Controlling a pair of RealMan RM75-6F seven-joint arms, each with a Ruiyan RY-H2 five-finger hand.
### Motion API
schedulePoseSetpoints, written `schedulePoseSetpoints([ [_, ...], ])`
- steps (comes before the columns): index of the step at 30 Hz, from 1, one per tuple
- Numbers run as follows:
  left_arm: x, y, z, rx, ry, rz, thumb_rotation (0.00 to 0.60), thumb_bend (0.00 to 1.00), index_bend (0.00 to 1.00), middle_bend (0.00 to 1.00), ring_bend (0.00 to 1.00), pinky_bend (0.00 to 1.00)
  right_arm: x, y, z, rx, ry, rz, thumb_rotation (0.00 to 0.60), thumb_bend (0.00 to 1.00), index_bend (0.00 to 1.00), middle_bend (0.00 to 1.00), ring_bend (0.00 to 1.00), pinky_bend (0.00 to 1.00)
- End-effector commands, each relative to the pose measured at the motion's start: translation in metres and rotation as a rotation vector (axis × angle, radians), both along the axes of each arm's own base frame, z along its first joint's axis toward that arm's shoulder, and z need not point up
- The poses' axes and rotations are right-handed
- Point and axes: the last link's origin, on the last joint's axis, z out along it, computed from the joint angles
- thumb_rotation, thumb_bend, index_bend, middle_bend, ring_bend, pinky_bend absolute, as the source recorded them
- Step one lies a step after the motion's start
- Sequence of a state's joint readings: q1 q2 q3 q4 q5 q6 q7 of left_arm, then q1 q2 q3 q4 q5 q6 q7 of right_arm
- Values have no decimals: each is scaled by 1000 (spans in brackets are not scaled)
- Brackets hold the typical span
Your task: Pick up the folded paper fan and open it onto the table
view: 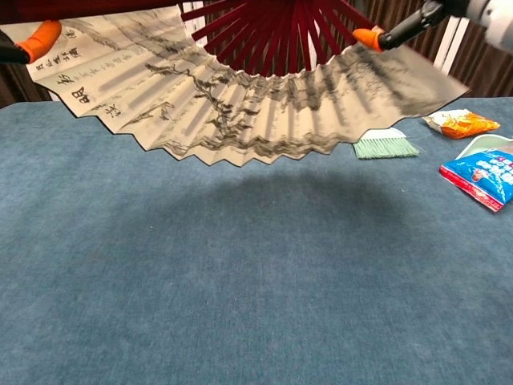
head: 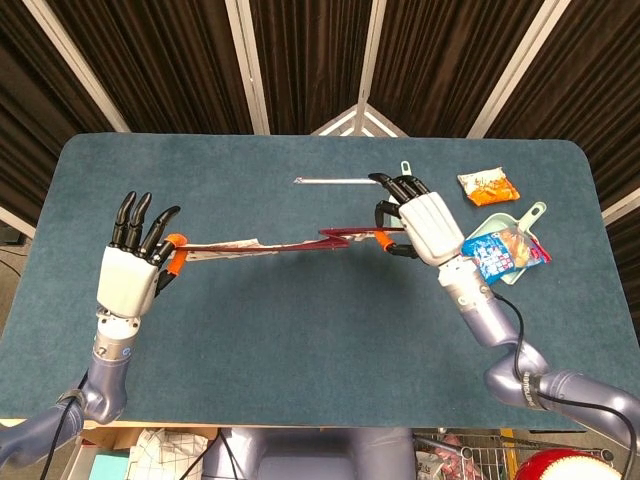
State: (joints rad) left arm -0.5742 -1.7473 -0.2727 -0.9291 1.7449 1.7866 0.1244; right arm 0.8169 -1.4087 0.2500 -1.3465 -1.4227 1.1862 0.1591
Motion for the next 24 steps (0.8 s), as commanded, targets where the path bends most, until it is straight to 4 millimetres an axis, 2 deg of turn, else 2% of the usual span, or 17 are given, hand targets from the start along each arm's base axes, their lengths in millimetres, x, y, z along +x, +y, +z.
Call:
schedulePoseSetpoints([
  [1,6,10,2,9,2,-5,600,511,562,260,0,36,7,-6,-5,-1,2,-6,600,593,828,190,262,219],
  [10,20,34,5,17,11,-17,600,511,562,260,0,36,23,-18,-18,10,-3,-11,600,594,829,190,262,219],
  [11,24,43,18,40,9,-34,600,511,561,260,0,36,23,-18,-19,14,-7,-11,600,593,828,190,262,219],
  [12,19,45,27,29,26,-38,600,511,561,260,0,36,22,-18,-19,14,-6,-10,600,593,829,190,262,219],
  [13,18,41,13,-11,55,-37,600,511,560,260,0,36,21,-18,-19,13,-6,-9,600,594,829,190,262,219],
  [14,16,40,9,-1,52,-20,600,511,559,260,0,36,19,-18,-18,11,-8,-11,600,594,829,190,261,219],
  [20,6,46,9,21,51,0,600,485,558,259,0,36,5,-13,-14,63,-85,-37,600,593,830,190,262,219],
  [24,1,47,5,12,54,2,600,485,559,259,0,36,-8,-10,-14,68,-68,-37,600,594,832,190,262,219],
])
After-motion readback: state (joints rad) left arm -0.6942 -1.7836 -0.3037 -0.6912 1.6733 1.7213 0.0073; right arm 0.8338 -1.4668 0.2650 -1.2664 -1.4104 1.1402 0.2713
